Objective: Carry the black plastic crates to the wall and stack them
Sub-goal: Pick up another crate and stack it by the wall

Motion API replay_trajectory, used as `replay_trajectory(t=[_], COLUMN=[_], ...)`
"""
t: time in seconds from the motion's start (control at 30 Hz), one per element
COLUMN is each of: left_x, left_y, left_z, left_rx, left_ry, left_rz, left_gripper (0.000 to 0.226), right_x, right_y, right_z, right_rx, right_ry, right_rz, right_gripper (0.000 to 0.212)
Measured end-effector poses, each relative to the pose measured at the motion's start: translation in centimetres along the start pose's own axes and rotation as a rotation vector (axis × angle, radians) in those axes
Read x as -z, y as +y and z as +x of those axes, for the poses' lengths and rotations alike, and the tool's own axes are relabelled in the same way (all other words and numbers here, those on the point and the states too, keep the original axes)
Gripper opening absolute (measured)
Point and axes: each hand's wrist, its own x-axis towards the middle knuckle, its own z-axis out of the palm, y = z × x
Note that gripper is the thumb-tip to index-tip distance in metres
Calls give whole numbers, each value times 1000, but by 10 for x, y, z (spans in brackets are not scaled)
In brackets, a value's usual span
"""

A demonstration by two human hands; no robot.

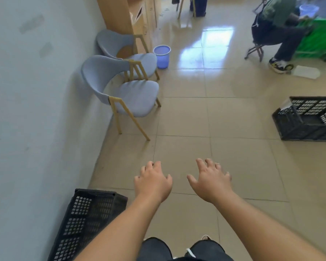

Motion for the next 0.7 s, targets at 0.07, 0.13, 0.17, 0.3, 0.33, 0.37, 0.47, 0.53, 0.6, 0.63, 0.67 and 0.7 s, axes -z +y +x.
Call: replay_trajectory(t=[0.07, 0.13, 0.17, 0.3, 0.33, 0.37, 0.47, 0.53, 0.6, 0.63, 0.67, 0.7], left_x=[-2, -2, -1, 6, 8, 10, 14, 15, 14, 15, 16, 19], left_y=[52, 99, 121, 199, 216, 233, 280, 313, 346, 363, 381, 399], left_z=[4, 9, 12, 25, 31, 36, 56, 73, 92, 103, 114, 124], left_rx=[-67, -120, -147, -265, -289, -312, -384, -440, -497, -531, -567, -604], left_ry=[-7, -13, -14, -10, -11, -16, -33, -50, -73, -80, -88, -99], left_rz=[26, 55, 69, 119, 127, 133, 151, 169, 179, 184, 188, 190], left_gripper=[63, 61, 61, 63, 63, 64, 65, 64, 63, 63, 63, 63], right_x=[14, 29, 37, 65, 72, 78, 95, 105, 117, 123, 130, 138], right_y=[52, 100, 122, 194, 207, 220, 251, 271, 291, 301, 311, 321], right_z=[-3, -6, -7, -6, -4, -1, 11, 22, 35, 42, 49, 54], right_rx=[-75, -157, -198, -335, -364, -392, -463, -516, -576, -611, -648, -685], right_ry=[27, 53, 66, 129, 143, 154, 170, 177, 196, 209, 223, 232], right_rz=[51, 105, 130, 228, 249, 270, 307, 325, 351, 366, 383, 400], right_gripper=[75, 77, 77, 78, 78, 78, 79, 78, 77, 77, 76, 76])
